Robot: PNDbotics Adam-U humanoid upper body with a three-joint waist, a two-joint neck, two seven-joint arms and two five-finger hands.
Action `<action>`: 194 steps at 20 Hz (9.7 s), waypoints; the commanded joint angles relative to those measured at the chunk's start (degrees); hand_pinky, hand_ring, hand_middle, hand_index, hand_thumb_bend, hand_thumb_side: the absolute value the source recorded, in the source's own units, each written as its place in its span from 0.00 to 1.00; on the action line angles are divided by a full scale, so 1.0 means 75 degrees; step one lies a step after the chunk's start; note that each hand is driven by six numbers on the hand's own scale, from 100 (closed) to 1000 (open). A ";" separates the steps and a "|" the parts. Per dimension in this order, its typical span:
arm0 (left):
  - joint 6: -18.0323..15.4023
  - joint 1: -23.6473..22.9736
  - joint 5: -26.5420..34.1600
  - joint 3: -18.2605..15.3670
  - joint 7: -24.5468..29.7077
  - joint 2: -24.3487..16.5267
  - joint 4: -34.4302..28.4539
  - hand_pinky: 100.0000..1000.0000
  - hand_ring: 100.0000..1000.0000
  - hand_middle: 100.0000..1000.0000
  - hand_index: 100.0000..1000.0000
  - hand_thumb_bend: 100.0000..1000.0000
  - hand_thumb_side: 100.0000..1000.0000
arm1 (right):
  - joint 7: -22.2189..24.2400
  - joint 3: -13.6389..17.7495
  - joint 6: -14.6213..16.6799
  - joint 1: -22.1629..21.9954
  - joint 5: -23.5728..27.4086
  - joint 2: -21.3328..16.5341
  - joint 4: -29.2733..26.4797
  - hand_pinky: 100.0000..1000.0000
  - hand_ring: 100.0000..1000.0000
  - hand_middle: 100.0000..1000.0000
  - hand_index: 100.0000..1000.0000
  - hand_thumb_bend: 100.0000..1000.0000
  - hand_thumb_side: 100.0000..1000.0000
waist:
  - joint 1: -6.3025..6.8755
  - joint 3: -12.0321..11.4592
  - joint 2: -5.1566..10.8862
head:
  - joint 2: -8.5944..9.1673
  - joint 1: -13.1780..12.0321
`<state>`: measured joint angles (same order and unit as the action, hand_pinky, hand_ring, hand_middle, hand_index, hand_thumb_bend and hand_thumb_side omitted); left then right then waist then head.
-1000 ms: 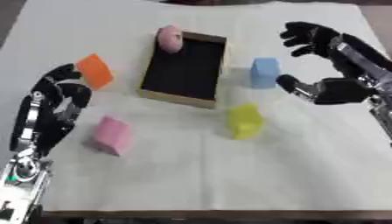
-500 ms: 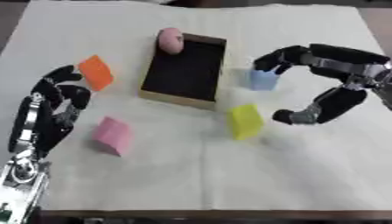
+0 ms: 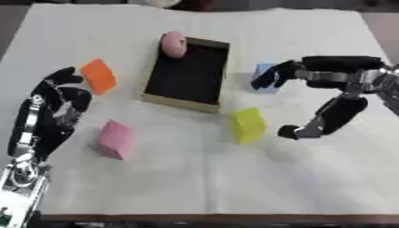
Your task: Pick up objects on the table and place them in the box.
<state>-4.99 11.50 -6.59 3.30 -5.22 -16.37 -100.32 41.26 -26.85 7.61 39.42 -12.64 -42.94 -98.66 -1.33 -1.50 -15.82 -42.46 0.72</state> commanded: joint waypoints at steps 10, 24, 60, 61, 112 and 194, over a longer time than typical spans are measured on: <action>-0.0009 0.0042 0.0033 0.0042 0.0024 -0.0130 -0.0111 0.69 0.60 0.66 0.84 0.60 0.65 | 0.0376 -0.0394 0.0412 0.0493 -0.0641 0.0694 0.1018 0.81 0.87 0.84 0.93 0.24 0.28 | -0.0078 -0.0022 0.0325 | -0.0079 0.0069; -0.0014 0.0044 0.0039 0.0052 0.0025 -0.0089 -0.0106 0.69 0.60 0.66 0.84 0.59 0.65 | 0.0139 -0.0372 0.0813 0.0554 -0.1328 0.1263 0.1922 0.81 0.85 0.79 0.90 0.22 0.27 | -0.0068 -0.0041 0.0321 | -0.0142 0.0102; -0.0005 0.0060 0.0134 0.0103 0.0030 -0.0043 -0.0139 0.69 0.62 0.66 0.84 0.58 0.66 | -0.2355 0.0340 0.0620 0.1910 -0.1946 0.2424 0.2592 0.74 0.72 0.56 0.77 0.17 0.21 | 0.0012 -0.0281 0.0456 | -0.0221 0.0168; -0.0001 0.0067 0.0137 0.0107 0.0029 -0.0038 -0.0146 0.69 0.62 0.66 0.84 0.58 0.66 | -0.2353 0.0348 0.0642 0.2012 -0.2053 0.2615 0.2817 0.74 0.72 0.56 0.77 0.17 0.21 | 0.0020 -0.0311 0.0463 | -0.0221 0.0189; 0.0002 0.0037 0.0128 0.0079 -0.0088 0.0052 -0.0093 0.68 0.61 0.65 0.84 0.58 0.65 | -0.2738 0.1243 0.0201 0.1721 -0.2798 0.2131 0.3731 0.81 0.85 0.84 0.98 0.36 0.37 | 0.0025 -0.0231 0.0487 | -0.0221 0.0140; -0.0002 0.0161 0.0203 0.0207 0.0089 0.0163 -0.0141 0.68 0.60 0.65 0.84 0.57 0.66 | -0.3766 0.1747 0.0867 0.2747 -0.4225 0.4132 0.6462 0.77 0.76 0.65 0.66 0.26 0.27 | 0.0160 -0.0638 0.0446 | -0.0221 0.0444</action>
<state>-4.91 11.93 -5.37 4.75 -4.77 -14.97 -100.32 13.36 -14.13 13.76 58.47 -43.64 -12.20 -50.02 -1.16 -6.25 -13.52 -43.83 3.77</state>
